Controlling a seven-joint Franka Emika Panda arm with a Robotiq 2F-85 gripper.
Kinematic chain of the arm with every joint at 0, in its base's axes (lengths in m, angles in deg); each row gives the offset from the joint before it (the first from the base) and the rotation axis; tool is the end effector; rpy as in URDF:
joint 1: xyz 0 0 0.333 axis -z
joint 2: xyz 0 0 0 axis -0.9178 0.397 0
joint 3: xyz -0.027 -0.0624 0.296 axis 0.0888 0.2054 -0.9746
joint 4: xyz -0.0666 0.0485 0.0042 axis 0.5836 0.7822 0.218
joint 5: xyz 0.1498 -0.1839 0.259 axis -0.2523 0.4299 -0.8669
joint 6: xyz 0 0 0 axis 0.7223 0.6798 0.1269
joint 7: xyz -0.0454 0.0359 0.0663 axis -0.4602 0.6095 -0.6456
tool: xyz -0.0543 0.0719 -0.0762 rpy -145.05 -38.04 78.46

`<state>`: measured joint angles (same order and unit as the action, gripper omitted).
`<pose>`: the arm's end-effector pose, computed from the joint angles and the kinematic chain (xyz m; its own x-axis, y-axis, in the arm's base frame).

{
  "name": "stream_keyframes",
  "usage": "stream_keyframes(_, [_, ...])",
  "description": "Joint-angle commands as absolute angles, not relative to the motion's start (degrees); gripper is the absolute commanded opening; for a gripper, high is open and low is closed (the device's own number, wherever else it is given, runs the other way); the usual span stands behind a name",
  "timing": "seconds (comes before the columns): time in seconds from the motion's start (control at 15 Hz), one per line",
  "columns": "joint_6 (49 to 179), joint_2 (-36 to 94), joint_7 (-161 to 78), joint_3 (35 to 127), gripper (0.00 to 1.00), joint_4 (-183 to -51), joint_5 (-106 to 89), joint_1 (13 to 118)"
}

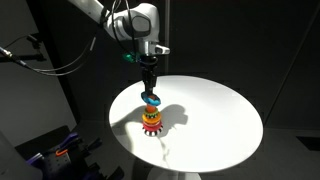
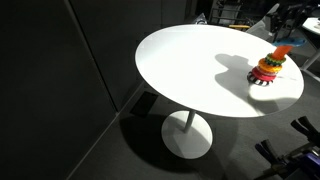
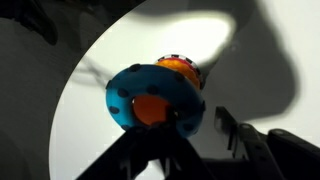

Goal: Put the blue ring on the stack

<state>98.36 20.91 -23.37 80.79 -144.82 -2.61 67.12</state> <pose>0.5076 -0.0470 0.3445 0.9176 -0.3811 -0.1126 -0.3579 -0.9157 0.1826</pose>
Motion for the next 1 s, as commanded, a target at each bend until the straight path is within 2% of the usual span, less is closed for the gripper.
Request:
stream_keyframes(0.0, [98.83, 19.49, -24.73, 80.86, 0.79, -145.93, -3.53, 67.59])
stream_keyframes(0.2, [98.81, 19.4, -24.71, 80.88, 0.99, -145.95, -3.53, 67.6])
stream_keyframes(0.93, [98.7, 17.24, -25.49, 80.48, 1.0, -147.38, -3.56, 67.4])
